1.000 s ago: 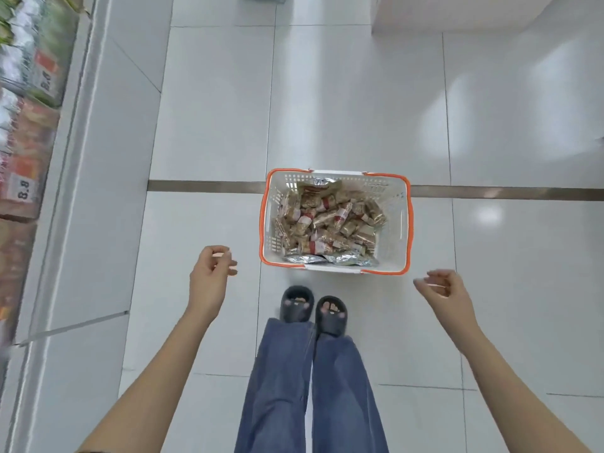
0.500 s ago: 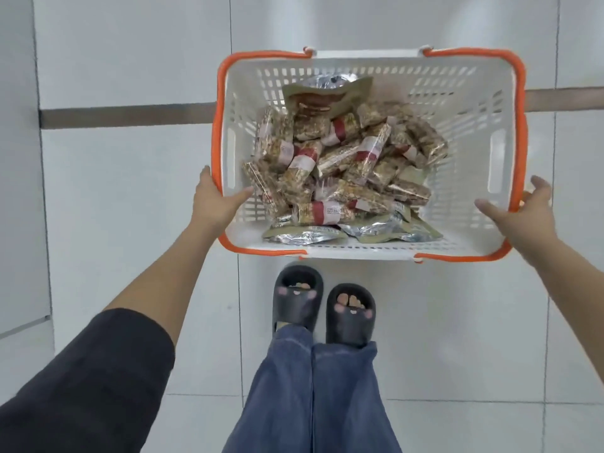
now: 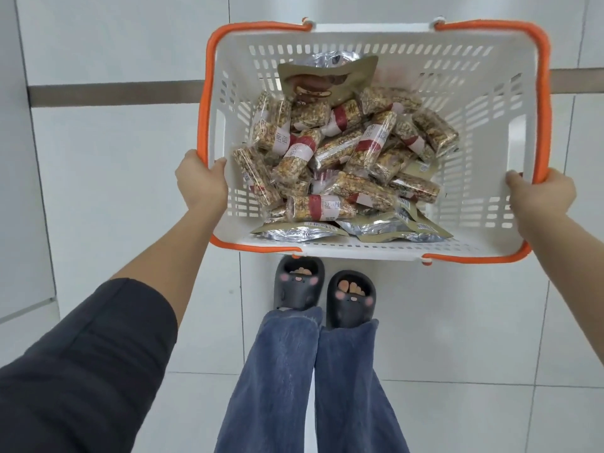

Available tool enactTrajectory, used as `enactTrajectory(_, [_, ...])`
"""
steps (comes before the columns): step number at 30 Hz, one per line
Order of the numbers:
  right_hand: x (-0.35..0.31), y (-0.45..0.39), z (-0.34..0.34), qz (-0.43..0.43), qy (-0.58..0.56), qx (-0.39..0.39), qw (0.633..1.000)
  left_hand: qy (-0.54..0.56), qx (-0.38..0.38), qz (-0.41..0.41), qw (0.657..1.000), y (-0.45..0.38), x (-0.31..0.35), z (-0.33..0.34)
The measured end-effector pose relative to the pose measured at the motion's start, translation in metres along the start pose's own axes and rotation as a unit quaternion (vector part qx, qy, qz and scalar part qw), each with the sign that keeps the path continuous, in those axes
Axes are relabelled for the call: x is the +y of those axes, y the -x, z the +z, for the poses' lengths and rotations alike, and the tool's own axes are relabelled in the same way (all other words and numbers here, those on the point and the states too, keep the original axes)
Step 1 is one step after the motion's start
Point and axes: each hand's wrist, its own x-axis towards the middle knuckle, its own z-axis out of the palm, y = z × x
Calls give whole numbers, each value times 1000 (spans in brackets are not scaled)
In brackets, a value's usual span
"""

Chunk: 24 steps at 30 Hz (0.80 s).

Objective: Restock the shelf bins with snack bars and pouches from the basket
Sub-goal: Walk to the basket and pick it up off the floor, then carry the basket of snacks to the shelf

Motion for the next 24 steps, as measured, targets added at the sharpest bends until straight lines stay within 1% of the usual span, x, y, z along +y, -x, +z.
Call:
enactTrajectory(4, [-32,41,-43,-10,19,-23,1000,-14,-4,-8,1000,18,9,-69])
enactTrajectory(7, [-65,79,-88,-17,26,-39,999,-11,-4,-16,1000,37,30,-140])
enactTrajectory(11, [-130,141,-167,-28,8,-59,998,32,-6,-22,999,64,75,-268])
enactTrajectory(14, [-182,189,-227,-55,-11,-50,997,75,-5,-8,997,80,108,-364])
enactTrajectory(16, [-215,214,-254,-70,-12,-50,996,95,8,3,995,91,124,-418])
enactTrajectory(18, [-249,231,-269,-86,-14,-55,995,123,-8,-8,992,93,138,-462])
enactTrajectory(21, [-308,242,-276,-111,2,-65,992,145,-56,-49,987,77,152,-512])
enactTrajectory(24, [-378,249,-271,-146,38,-82,985,149,-57,-90,983,46,157,-542])
